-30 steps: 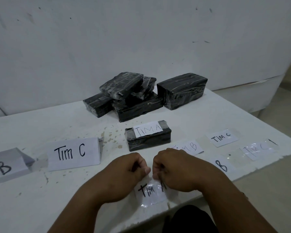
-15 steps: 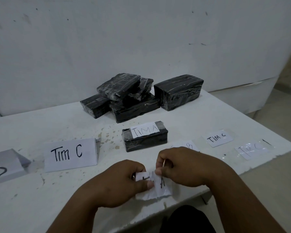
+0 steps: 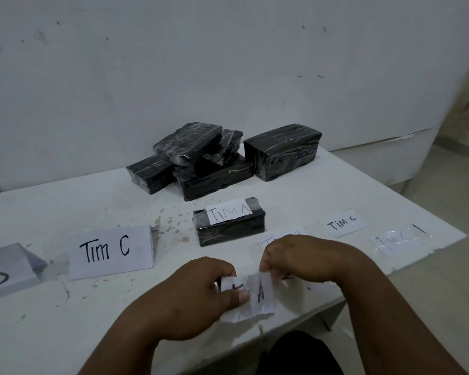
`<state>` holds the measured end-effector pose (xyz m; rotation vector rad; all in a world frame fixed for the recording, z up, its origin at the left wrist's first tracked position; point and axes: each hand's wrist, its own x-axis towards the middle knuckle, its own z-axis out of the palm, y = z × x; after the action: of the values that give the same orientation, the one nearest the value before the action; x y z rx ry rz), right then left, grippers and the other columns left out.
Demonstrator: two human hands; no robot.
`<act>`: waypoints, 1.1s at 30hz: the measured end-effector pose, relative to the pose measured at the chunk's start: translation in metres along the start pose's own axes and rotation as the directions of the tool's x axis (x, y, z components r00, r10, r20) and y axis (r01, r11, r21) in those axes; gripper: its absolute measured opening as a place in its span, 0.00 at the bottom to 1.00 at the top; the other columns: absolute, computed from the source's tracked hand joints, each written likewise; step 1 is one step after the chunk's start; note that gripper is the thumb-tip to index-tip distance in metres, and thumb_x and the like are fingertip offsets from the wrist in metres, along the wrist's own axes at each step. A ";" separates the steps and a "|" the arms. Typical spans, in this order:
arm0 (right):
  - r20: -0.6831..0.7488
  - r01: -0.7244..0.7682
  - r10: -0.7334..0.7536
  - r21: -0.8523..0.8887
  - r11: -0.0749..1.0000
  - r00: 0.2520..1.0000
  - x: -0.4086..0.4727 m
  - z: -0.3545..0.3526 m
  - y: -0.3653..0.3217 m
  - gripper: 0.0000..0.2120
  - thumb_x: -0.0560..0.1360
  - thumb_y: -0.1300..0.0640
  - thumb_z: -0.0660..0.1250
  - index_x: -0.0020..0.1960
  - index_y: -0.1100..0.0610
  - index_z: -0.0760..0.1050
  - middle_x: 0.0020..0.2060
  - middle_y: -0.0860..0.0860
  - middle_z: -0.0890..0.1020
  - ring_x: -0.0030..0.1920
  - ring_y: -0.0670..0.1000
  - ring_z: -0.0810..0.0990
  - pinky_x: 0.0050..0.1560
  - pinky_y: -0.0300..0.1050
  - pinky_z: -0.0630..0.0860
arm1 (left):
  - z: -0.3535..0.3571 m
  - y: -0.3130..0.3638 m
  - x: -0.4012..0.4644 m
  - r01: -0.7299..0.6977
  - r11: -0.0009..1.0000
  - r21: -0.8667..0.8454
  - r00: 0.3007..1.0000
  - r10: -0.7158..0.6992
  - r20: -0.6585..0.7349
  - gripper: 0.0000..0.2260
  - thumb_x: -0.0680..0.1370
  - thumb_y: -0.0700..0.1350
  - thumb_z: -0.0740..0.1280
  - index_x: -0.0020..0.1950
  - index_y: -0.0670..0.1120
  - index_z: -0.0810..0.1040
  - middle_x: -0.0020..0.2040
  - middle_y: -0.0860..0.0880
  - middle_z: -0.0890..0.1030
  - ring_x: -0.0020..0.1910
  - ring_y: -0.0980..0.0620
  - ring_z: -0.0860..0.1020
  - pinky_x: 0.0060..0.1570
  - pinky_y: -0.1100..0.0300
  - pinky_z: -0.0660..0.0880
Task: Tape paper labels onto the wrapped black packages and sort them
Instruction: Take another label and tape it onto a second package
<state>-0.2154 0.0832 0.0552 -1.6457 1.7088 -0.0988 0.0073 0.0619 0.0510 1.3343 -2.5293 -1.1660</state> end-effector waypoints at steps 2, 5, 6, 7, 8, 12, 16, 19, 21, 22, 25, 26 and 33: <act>-0.013 -0.013 0.014 0.032 0.999 1.000 0.000 0.001 0.003 0.14 0.82 0.60 0.57 0.57 0.62 0.81 0.51 0.54 0.81 0.50 0.48 0.75 0.48 0.30 0.70 | -0.002 0.005 -0.004 -0.024 1.000 -0.004 1.000 0.024 -0.013 0.13 0.79 0.60 0.68 0.38 0.55 0.79 0.34 0.62 0.77 0.37 0.59 0.75 0.38 0.65 0.68; -0.053 -0.001 0.000 -0.020 1.000 0.999 0.000 -0.003 0.008 0.14 0.80 0.54 0.56 0.46 0.63 0.75 0.47 0.55 0.77 0.49 0.58 0.75 0.49 0.49 0.70 | -0.011 0.011 -0.009 -0.077 0.996 -0.043 0.996 0.075 -0.046 0.14 0.78 0.60 0.69 0.37 0.54 0.78 0.33 0.57 0.78 0.34 0.57 0.76 0.38 0.57 0.73; -0.067 -0.024 0.025 0.022 0.999 0.997 -0.002 -0.004 0.007 0.13 0.80 0.53 0.55 0.43 0.59 0.72 0.44 0.53 0.75 0.46 0.56 0.73 0.47 0.50 0.68 | -0.014 0.014 -0.010 -0.089 0.995 -0.046 0.994 0.086 -0.065 0.14 0.78 0.60 0.68 0.39 0.53 0.79 0.35 0.54 0.79 0.35 0.56 0.77 0.40 0.54 0.75; -0.058 -0.037 0.039 0.035 0.999 0.998 -0.003 -0.006 0.006 0.13 0.81 0.53 0.54 0.41 0.56 0.70 0.42 0.51 0.73 0.44 0.53 0.70 0.47 0.49 0.66 | -0.017 0.016 -0.011 -0.096 0.995 -0.038 0.992 0.093 -0.081 0.14 0.78 0.60 0.68 0.40 0.52 0.80 0.37 0.53 0.80 0.36 0.56 0.78 0.41 0.55 0.75; -0.056 -0.040 0.042 0.040 0.998 0.998 -0.003 -0.007 0.007 0.14 0.82 0.52 0.53 0.40 0.53 0.69 0.41 0.49 0.72 0.43 0.51 0.69 0.47 0.48 0.66 | -0.019 0.017 -0.011 -0.100 0.995 -0.029 0.991 0.097 -0.090 0.14 0.78 0.60 0.68 0.41 0.52 0.80 0.37 0.54 0.80 0.37 0.57 0.78 0.41 0.56 0.75; -0.111 -0.108 0.128 0.169 0.980 0.986 -0.005 -0.002 0.012 0.20 0.82 0.37 0.54 0.54 0.49 0.77 0.50 0.46 0.75 0.51 0.47 0.74 0.53 0.47 0.67 | -0.020 0.016 -0.012 -0.097 0.995 -0.035 0.992 0.094 -0.083 0.13 0.79 0.59 0.69 0.44 0.50 0.82 0.36 0.56 0.81 0.37 0.57 0.80 0.43 0.56 0.78; -0.290 0.020 0.030 0.168 0.986 0.956 -0.001 0.007 0.027 0.26 0.83 0.39 0.55 0.33 0.55 0.68 0.29 0.48 0.72 0.31 0.47 0.72 0.37 0.43 0.68 | -0.023 0.008 -0.015 -0.089 0.992 -0.089 0.992 0.080 -0.098 0.13 0.79 0.58 0.69 0.45 0.48 0.83 0.39 0.53 0.83 0.35 0.58 0.80 0.42 0.56 0.78; -0.314 0.133 -0.072 0.177 0.975 0.947 -0.005 0.007 0.038 0.26 0.83 0.42 0.59 0.31 0.55 0.68 0.26 0.48 0.71 0.27 0.46 0.70 0.36 0.43 0.69 | -0.030 -0.005 -0.015 -0.056 0.985 -0.164 0.988 0.031 -0.149 0.12 0.79 0.56 0.70 0.43 0.48 0.83 0.40 0.49 0.84 0.36 0.55 0.80 0.42 0.55 0.77; -0.293 0.225 -0.161 0.199 0.954 0.943 -0.007 0.007 0.043 0.23 0.82 0.44 0.64 0.32 0.55 0.72 0.27 0.48 0.75 0.29 0.46 0.72 0.36 0.41 0.71 | -0.030 -0.011 -0.014 -0.008 0.976 -0.218 0.983 -0.032 -0.180 0.13 0.78 0.56 0.71 0.38 0.50 0.82 0.35 0.48 0.82 0.33 0.54 0.78 0.40 0.53 0.75; -0.287 0.263 -0.199 0.204 0.943 0.937 -0.009 0.007 0.044 0.20 0.81 0.45 0.66 0.33 0.53 0.74 0.28 0.47 0.77 0.29 0.45 0.73 0.36 0.40 0.71 | -0.028 -0.012 -0.012 0.020 0.976 -0.216 0.975 -0.066 -0.211 0.16 0.78 0.58 0.71 0.36 0.50 0.81 0.32 0.47 0.80 0.31 0.55 0.76 0.39 0.55 0.73; -0.309 0.344 -0.270 0.215 0.914 0.912 -0.010 0.009 0.045 0.13 0.78 0.48 0.71 0.37 0.50 0.78 0.29 0.45 0.77 0.31 0.42 0.72 0.36 0.36 0.70 | -0.020 -0.016 -0.008 0.081 0.965 -0.248 0.932 -0.161 -0.323 0.23 0.75 0.63 0.70 0.28 0.48 0.77 0.26 0.51 0.72 0.27 0.57 0.70 0.36 0.58 0.66; -0.323 0.361 -0.283 0.211 0.908 0.903 -0.010 0.009 0.046 0.12 0.78 0.48 0.72 0.37 0.50 0.78 0.30 0.45 0.78 0.31 0.41 0.73 0.36 0.35 0.71 | -0.018 -0.018 -0.007 0.098 0.955 -0.279 0.921 -0.193 -0.339 0.23 0.75 0.62 0.71 0.27 0.48 0.76 0.25 0.52 0.70 0.27 0.56 0.69 0.36 0.57 0.65; -0.429 0.411 -0.304 0.181 0.893 0.850 -0.016 0.004 0.046 0.09 0.77 0.47 0.72 0.40 0.49 0.79 0.37 0.49 0.83 0.37 0.48 0.80 0.41 0.43 0.78 | -0.010 -0.025 -0.001 0.173 0.872 -0.458 0.875 -0.350 -0.335 0.20 0.77 0.49 0.73 0.28 0.46 0.73 0.26 0.49 0.67 0.23 0.54 0.65 0.30 0.60 0.62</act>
<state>-0.2535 0.1072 0.0348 -1.8013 1.5486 -0.8602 0.0287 0.0484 0.0424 1.6312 -1.7234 -1.2174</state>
